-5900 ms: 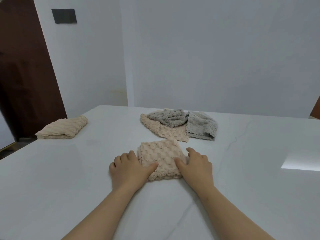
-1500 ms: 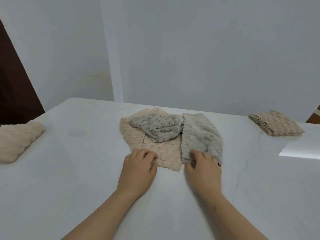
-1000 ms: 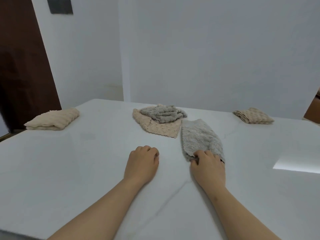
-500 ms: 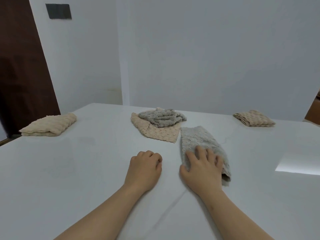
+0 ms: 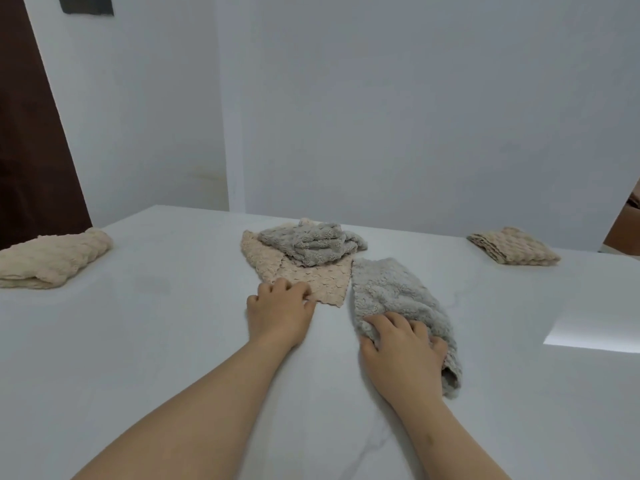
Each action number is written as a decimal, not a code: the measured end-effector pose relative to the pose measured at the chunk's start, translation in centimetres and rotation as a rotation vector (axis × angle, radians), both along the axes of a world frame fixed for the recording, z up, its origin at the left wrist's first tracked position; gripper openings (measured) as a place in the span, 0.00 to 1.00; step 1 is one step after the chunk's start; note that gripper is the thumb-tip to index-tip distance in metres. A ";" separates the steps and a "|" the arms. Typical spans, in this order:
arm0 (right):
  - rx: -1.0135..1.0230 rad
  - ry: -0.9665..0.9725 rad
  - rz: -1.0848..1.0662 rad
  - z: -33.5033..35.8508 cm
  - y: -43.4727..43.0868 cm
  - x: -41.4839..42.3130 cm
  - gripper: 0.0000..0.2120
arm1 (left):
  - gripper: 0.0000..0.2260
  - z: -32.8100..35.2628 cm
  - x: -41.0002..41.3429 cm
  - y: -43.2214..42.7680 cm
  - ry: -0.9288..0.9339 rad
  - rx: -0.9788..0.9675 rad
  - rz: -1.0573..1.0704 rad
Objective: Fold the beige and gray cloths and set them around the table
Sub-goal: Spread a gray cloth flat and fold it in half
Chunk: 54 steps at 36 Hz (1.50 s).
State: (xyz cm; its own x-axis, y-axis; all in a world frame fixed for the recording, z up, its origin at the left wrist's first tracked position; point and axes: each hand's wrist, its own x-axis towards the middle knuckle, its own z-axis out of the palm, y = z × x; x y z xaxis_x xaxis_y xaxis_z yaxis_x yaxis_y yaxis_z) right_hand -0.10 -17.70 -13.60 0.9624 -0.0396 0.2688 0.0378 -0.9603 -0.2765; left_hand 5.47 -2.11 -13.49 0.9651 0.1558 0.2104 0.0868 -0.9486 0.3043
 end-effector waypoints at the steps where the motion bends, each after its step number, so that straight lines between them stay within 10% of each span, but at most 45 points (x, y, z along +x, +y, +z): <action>1: 0.008 0.000 0.005 0.0 0.0 0.0 0.14 | 0.11 0.1 0.2 0.0 -0.011 -0.041 0.033; 11: 0.039 0.000 0.091 0.7 0.3 -1.0 0.14 | 0.07 0.8 0.7 2.2 -0.270 -0.674 0.303; 29: 0.601 -0.031 0.197 1.9 4.9 -6.1 0.13 | 0.12 0.5 -10.1 2.6 -0.088 -0.342 -0.147; 37: 0.950 0.042 0.350 2.4 5.5 -7.1 0.10 | 0.03 0.1 -11.8 2.4 -0.078 -0.874 -0.299; 54: 0.757 -0.113 0.274 2.4 3.4 -5.5 0.07 | 0.05 0.4 -10.3 3.0 -0.176 -0.882 -0.133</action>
State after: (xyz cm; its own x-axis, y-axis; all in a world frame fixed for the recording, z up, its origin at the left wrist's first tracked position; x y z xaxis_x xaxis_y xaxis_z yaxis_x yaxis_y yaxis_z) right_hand -5.59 -14.32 -11.19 0.9329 -0.0166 0.3597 0.3109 -0.4669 -0.8279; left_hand -4.87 0.87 -13.07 0.9518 0.2198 0.2139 -0.1233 -0.3642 0.9231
